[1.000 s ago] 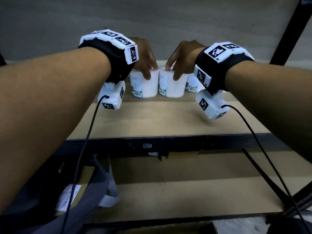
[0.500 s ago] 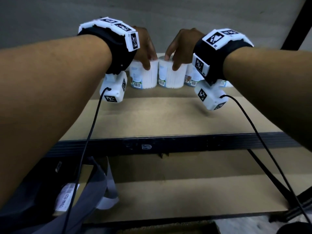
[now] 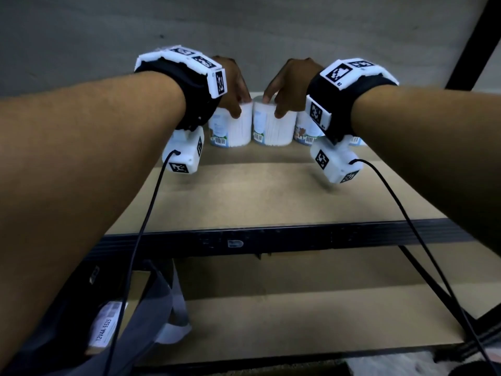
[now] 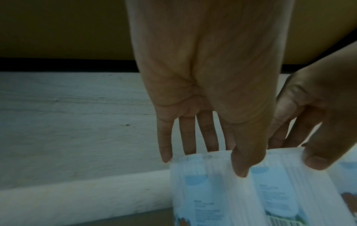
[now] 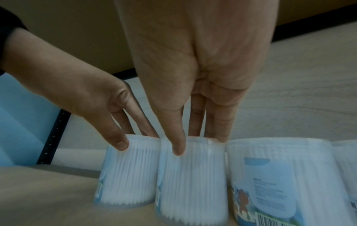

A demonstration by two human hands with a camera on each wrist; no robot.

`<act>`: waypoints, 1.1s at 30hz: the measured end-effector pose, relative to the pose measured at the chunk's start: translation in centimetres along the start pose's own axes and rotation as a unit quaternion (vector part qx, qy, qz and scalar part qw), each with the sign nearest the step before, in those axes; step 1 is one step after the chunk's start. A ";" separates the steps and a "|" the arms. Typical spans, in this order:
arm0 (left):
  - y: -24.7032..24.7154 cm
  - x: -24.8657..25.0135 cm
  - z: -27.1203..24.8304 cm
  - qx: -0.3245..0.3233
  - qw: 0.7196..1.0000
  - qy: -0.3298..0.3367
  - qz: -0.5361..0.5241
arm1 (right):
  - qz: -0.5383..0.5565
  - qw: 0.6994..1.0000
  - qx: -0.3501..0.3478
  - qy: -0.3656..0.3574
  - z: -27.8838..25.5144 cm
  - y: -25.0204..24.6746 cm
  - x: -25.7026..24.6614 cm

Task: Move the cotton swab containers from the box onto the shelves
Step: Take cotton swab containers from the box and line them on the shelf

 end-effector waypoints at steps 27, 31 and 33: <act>-0.9 3.5 -13.3 -0.085 0.995 0.042 -0.002 | -0.025 0.996 -0.066 0.045 -15.7 -1.7 -4.7; -0.3 4.7 -16.3 -0.087 0.994 0.070 0.022 | -0.038 0.996 -0.079 0.033 -18.8 -1.3 -6.0; -0.3 5.0 -17.6 -0.085 0.993 0.075 0.023 | -0.043 0.995 -0.082 0.024 -20.2 -1.4 -6.5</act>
Point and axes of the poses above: each hand's wrist, its own z-axis towards the middle knuckle, its own y-axis out of the palm, x = y × z, the point moved 7 cm from there along z, towards the middle knuckle, and after that the axes turned 14 degrees about -y, right-handed, at the moved point
